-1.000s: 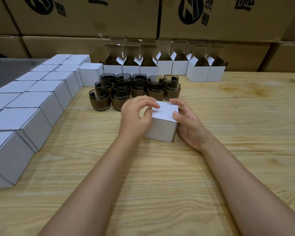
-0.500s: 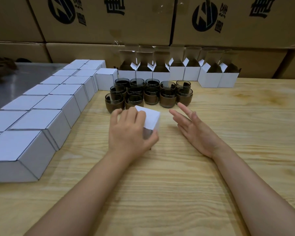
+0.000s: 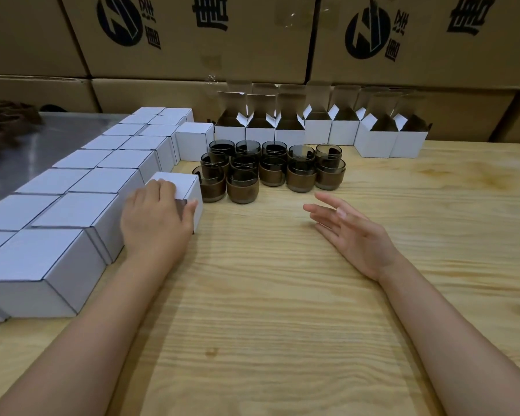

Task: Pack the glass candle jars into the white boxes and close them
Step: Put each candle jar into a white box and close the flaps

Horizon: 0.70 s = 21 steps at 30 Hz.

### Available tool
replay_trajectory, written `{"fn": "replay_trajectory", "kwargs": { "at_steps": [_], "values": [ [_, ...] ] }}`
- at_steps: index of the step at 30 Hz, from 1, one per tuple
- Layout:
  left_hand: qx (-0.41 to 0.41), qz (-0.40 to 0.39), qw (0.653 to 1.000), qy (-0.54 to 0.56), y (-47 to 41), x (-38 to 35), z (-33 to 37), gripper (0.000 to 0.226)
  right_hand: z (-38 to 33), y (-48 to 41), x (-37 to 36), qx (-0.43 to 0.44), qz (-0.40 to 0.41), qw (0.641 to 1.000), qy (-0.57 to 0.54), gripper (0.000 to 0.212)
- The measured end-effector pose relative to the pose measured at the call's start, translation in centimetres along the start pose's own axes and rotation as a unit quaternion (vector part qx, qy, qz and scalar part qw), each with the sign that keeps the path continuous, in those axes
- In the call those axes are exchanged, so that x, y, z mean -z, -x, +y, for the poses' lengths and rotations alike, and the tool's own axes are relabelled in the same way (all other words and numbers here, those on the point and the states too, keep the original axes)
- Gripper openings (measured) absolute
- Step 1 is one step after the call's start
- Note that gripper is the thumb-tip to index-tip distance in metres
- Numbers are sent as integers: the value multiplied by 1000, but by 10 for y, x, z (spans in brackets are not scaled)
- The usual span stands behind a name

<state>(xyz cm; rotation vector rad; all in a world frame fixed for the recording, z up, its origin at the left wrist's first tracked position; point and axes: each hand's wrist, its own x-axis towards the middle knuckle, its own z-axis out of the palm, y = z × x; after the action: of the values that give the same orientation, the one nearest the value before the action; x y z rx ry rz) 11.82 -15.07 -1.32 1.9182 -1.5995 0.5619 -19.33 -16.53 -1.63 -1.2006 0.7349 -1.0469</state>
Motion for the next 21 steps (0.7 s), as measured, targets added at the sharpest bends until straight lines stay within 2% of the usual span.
{"fn": "replay_trajectory", "kwargs": {
  "at_steps": [6, 12, 21],
  "values": [
    [42, -29, 998, -21, -23, -10, 0, 40, 0, -1, 1, 0, 4, 1000, -6, 55],
    [67, -43, 996, 36, -43, -22, -3, 43, 1, -2, 2, -1, 6, 1000, -8, 55],
    [59, -103, 992, 46, -74, -37, 2, 51, 4, -5, 6, -1, 8, 1000, -20, 55]
  ]
}}
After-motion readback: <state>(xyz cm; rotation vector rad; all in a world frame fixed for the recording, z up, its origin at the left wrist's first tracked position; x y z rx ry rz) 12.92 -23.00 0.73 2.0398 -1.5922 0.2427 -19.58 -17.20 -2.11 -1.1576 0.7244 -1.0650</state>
